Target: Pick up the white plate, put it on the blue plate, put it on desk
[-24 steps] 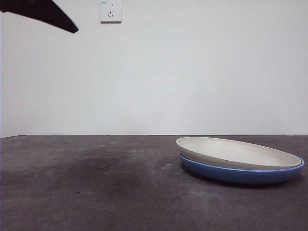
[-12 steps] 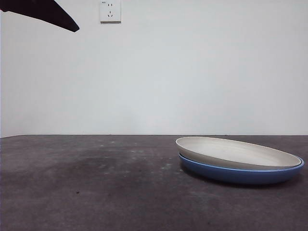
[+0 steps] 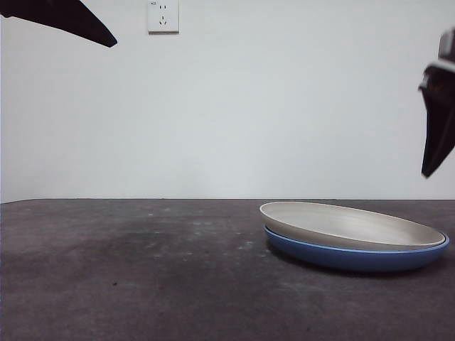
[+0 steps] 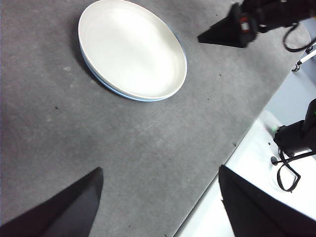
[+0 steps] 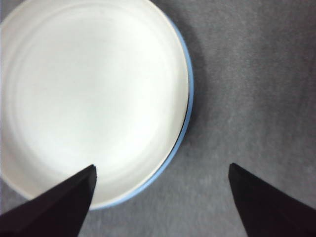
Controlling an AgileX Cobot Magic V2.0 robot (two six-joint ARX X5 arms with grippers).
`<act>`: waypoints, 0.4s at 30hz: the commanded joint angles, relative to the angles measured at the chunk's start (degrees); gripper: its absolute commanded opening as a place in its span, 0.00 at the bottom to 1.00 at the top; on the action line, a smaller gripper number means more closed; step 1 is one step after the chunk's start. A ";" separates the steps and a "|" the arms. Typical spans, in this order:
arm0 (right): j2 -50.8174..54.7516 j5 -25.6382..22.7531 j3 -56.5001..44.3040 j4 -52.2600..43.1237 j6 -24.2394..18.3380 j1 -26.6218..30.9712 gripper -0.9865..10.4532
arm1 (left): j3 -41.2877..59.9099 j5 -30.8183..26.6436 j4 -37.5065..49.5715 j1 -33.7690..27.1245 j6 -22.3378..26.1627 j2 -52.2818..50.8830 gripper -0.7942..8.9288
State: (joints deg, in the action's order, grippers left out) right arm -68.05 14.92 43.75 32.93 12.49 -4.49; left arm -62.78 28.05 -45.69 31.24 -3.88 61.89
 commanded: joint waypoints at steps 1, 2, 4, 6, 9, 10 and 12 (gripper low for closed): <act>-4.42 1.36 0.55 -2.95 0.61 0.52 0.40 | -0.57 0.31 0.33 0.39 0.87 0.26 0.46; -5.64 1.42 0.55 -4.02 0.63 0.63 0.40 | -0.57 0.31 0.31 0.39 0.87 0.26 0.46; -7.76 1.44 0.55 -6.25 0.66 0.61 0.40 | -0.57 0.31 0.26 0.39 0.85 0.26 0.46; -9.49 1.40 0.55 -8.02 0.72 0.61 0.39 | -0.57 0.31 0.26 0.39 0.85 0.26 0.46; -12.22 1.38 0.55 -10.21 0.87 0.61 0.36 | -0.57 0.31 0.28 0.39 0.85 0.26 0.46; -13.16 1.38 0.55 -10.84 0.90 0.61 0.36 | -0.57 0.31 0.28 0.39 0.83 0.26 0.46; -14.69 1.40 0.55 -11.98 1.03 0.61 0.36 | -0.57 0.31 0.28 0.39 0.85 0.26 0.46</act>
State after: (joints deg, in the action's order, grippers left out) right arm -81.58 16.32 43.75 21.52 12.67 -3.79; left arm -62.78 28.05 -45.69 31.24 -3.88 61.89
